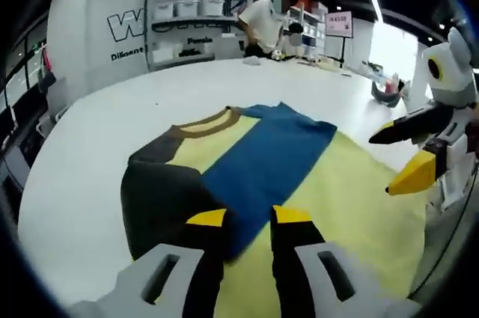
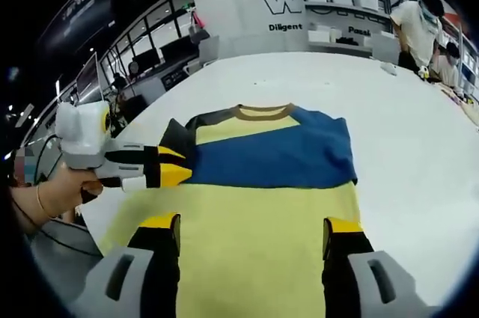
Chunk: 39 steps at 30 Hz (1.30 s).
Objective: Fold the garment on the visible template until the final outline fits inside the template.
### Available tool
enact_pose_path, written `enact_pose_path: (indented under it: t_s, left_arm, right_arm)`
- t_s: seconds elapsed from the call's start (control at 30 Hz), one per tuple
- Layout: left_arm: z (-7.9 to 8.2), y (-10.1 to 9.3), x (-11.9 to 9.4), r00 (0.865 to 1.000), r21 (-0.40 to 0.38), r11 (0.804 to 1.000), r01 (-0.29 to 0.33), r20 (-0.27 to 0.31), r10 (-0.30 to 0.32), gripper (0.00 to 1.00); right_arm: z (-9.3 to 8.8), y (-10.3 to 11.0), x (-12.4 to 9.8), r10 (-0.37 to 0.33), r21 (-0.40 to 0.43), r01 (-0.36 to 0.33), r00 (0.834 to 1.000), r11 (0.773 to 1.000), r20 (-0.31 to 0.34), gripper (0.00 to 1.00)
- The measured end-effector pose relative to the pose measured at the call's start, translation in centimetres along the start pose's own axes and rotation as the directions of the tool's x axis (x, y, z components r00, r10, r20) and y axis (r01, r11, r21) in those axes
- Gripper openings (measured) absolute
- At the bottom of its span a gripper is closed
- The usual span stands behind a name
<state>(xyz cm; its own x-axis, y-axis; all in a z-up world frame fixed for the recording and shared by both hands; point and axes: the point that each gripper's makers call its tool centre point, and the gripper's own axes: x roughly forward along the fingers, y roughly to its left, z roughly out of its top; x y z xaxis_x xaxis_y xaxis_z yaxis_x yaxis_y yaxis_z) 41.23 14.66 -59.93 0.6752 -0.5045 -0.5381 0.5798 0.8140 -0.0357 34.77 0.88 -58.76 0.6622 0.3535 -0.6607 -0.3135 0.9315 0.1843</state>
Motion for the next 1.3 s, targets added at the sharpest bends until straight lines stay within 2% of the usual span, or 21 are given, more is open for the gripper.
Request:
enact_pose_path:
  t_s: [0.1,0.23,0.33,0.5,0.67,0.8,0.87,0.97,1.03,1.2,1.3]
  left_arm:
    - [1.0,1.1,-1.2,0.999,-0.014,1.000,-0.017,0.035,0.018,0.36]
    - [2.0,2.7,-2.2,0.998,-0.041,0.999,0.003,0.062,0.000,0.43]
    - [2.4,4.0,-2.5,0.997,-0.016,1.000,-0.002,0.083,0.003,0.49]
    - [2.3,6.4,-2.1,0.997,-0.053,0.999,-0.008,0.072,0.011,0.61]
    - [1.5,8.2,-1.1,0.999,-0.078,0.997,0.007,0.046,-0.004,0.68]
    - [0.7,8.7,-0.3,0.999,-0.118,0.992,0.036,0.023,-0.034,0.73]
    - [0.0,8.5,0.3,0.998,-0.173,0.983,0.068,0.004,-0.069,0.72]
    - [-0.6,8.4,0.9,0.996,-0.179,0.981,0.081,-0.015,-0.085,0.63]
    - [-1.0,8.3,1.2,0.996,-0.185,0.979,0.084,-0.025,-0.090,0.52]
    - [-1.3,7.8,1.3,0.992,-0.211,0.972,0.105,-0.040,-0.116,0.39]
    - [-1.1,8.0,0.7,0.994,-0.194,0.977,0.088,-0.044,-0.098,0.23]
  right_arm:
    - [0.0,0.1,0.1,0.002,-0.001,-0.002,1.000,1.000,0.000,0.76]
    - [-0.2,0.4,0.2,0.009,-0.007,-0.009,1.000,1.000,-0.006,0.76]
    - [-0.1,0.5,0.3,0.012,-0.011,-0.012,1.000,1.000,-0.006,0.76]
    - [0.3,0.7,0.3,0.017,-0.017,-0.017,1.000,1.000,0.004,0.77]
    - [0.4,1.0,0.3,0.032,-0.030,-0.031,0.999,0.999,0.014,0.79]
    - [0.5,1.3,0.4,0.040,-0.057,-0.039,0.999,0.998,0.014,0.82]
    - [0.5,1.4,0.5,0.042,-0.064,-0.041,0.999,0.997,0.009,0.82]
    - [0.4,1.4,0.6,0.040,-0.072,-0.040,0.999,0.997,0.001,0.82]
    - [0.4,1.5,0.6,0.043,-0.074,-0.043,0.999,0.996,0.001,0.82]
    - [0.4,1.4,0.6,0.039,-0.075,-0.039,0.999,0.996,-0.003,0.81]
    - [0.5,1.5,0.5,0.038,-0.074,-0.038,0.999,0.997,0.000,0.81]
